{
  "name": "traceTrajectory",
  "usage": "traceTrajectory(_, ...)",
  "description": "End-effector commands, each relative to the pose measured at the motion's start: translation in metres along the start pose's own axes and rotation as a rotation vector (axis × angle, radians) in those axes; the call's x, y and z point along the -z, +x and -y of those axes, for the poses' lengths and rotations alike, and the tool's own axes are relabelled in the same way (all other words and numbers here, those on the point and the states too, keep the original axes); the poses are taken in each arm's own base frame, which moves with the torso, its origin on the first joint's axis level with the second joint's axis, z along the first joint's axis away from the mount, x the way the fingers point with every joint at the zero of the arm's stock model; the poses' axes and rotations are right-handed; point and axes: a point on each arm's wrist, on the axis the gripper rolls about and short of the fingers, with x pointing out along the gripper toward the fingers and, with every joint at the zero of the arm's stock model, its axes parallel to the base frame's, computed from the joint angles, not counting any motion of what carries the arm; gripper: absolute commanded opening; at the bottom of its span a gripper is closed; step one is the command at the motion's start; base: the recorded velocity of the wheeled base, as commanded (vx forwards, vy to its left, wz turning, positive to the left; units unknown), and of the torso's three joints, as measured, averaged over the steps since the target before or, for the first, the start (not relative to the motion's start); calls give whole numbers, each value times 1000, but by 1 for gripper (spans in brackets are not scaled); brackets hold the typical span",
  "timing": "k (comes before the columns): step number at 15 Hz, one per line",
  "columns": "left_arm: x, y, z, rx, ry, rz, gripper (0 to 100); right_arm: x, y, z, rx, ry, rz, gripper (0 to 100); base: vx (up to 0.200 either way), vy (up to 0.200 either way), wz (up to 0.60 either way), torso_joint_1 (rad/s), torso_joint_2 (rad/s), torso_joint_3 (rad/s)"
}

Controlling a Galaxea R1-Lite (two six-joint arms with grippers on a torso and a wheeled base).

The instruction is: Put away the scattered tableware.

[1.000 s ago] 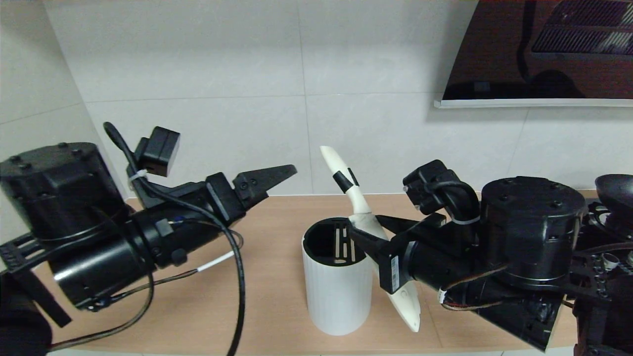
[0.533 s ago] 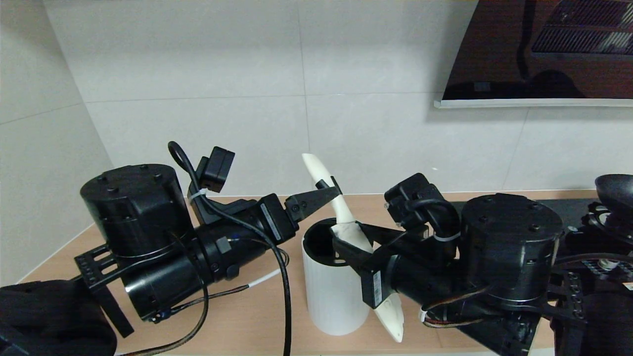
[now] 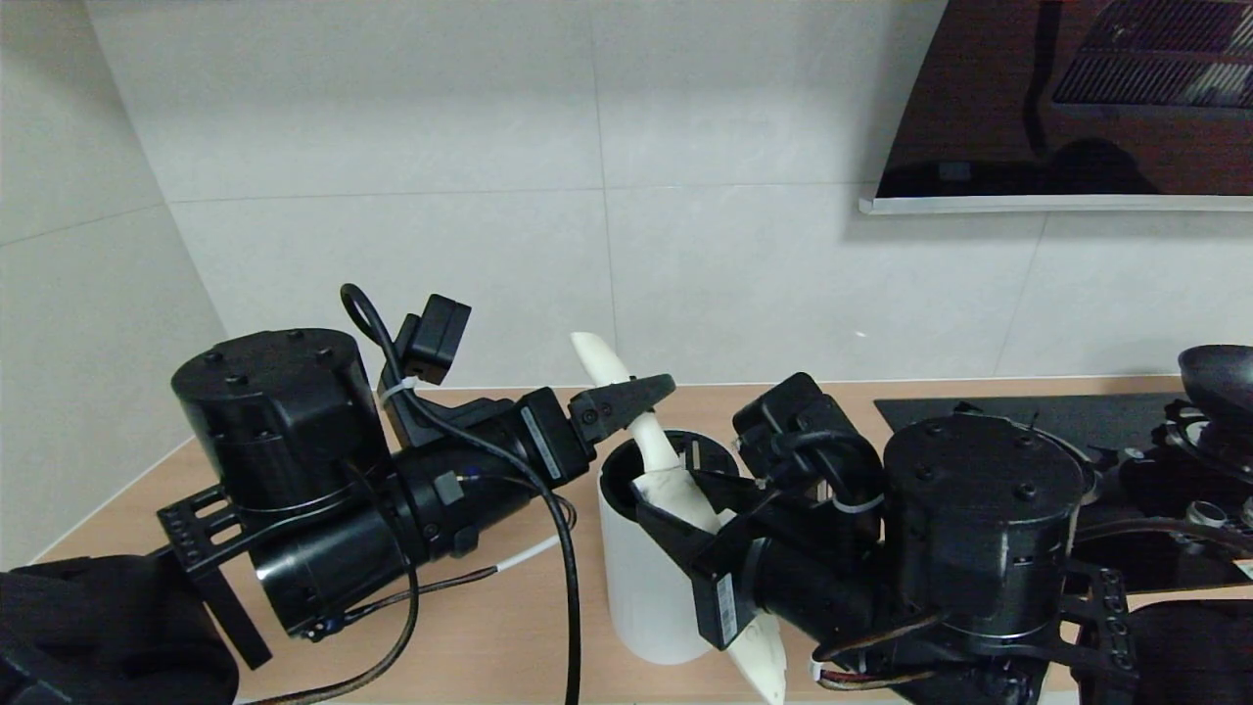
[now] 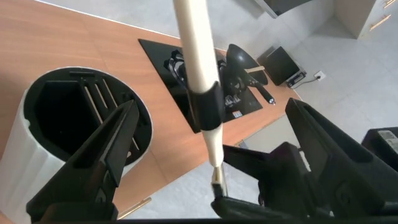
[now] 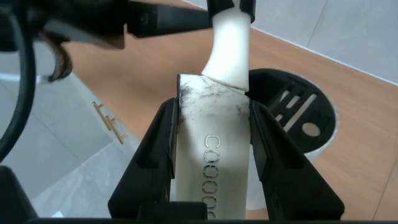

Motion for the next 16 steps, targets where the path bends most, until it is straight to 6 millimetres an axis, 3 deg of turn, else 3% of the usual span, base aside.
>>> traceTrajectory(1,-1,0,1,2,1,3,100,1,-2,-3,-11,-2,-2,0,0,0,0,0,0,0)
traceTrajectory(6,1,1,-1,-5,-1,0,100,0,-3,-7,-25,2,23,0,0,0,0,0,0,0)
traceTrajectory(7,1,1,-1,-6,-1,-1,0,0,-3,-8,-30,1,23,0,0,0,0,0,0,0)
traceTrajectory(16,1,2,-2,8,2,13,0,-2,-5,-8,-31,5,35,0,0,0,0,0,0,0)
